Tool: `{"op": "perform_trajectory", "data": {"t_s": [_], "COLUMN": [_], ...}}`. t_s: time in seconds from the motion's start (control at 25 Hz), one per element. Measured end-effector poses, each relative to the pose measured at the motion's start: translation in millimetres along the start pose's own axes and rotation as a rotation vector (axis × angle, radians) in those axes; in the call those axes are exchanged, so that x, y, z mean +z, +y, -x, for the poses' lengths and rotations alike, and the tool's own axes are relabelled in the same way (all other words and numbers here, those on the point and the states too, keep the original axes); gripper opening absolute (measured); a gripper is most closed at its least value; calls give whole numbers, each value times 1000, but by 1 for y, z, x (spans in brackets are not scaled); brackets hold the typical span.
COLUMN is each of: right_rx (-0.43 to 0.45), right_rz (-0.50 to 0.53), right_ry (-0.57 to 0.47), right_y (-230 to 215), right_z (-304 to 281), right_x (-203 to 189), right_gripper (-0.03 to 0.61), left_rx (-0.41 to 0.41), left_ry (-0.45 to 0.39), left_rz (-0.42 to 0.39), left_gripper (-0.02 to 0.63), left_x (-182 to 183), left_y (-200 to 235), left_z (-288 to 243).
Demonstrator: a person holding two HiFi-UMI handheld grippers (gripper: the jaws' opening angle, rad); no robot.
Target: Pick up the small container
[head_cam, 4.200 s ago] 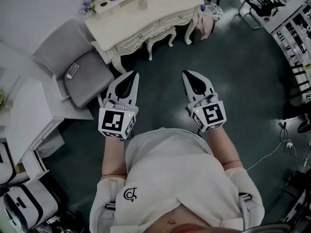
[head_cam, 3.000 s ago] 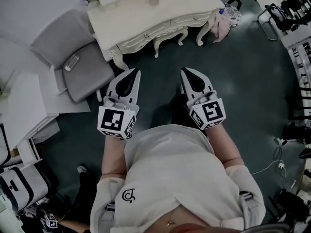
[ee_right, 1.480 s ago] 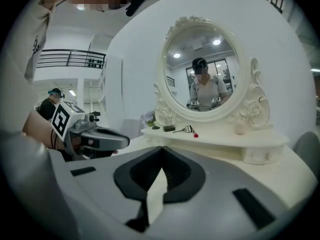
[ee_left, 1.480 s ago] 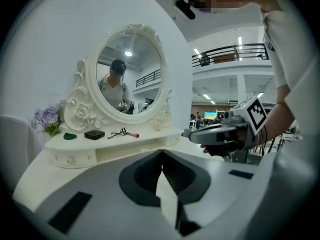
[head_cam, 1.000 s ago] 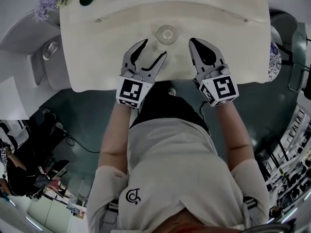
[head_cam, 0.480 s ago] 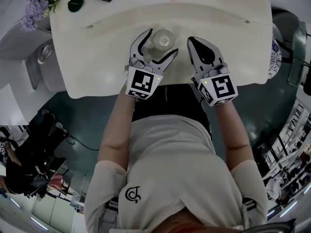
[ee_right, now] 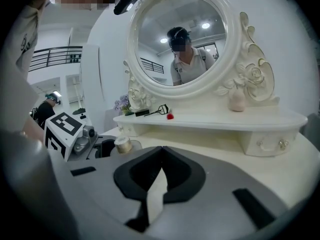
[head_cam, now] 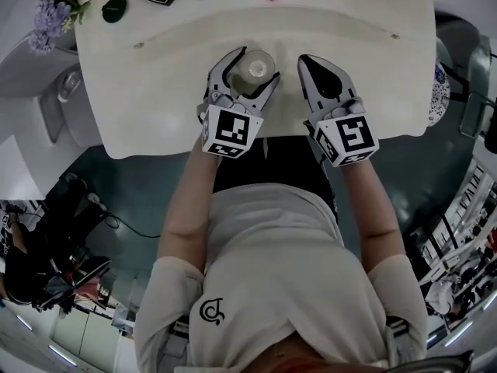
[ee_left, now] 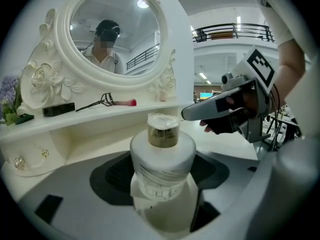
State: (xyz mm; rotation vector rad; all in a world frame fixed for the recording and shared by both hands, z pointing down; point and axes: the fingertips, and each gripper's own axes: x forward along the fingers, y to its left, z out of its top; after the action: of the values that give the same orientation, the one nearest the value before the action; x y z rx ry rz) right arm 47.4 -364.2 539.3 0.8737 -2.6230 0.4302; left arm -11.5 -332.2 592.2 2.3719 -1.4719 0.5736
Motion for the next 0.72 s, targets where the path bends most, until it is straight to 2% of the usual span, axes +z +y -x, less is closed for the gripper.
{"op": "perform_trajectory", "data": {"t_s": [0.44, 0.72], "right_rx": [7, 14], "right_rz": [1, 13], "right_ry": [16, -19], "right_y": [-9, -11], "right_z": [4, 9], "right_x": [0, 16], "right_gripper": [8, 8], "left_rx": [0, 17], "left_ry": [4, -23], "left_rz": [-7, -8], "left_gripper": [345, 345], "left_x": [1, 22], "left_y": [-1, 2], "left_z": [2, 14]}}
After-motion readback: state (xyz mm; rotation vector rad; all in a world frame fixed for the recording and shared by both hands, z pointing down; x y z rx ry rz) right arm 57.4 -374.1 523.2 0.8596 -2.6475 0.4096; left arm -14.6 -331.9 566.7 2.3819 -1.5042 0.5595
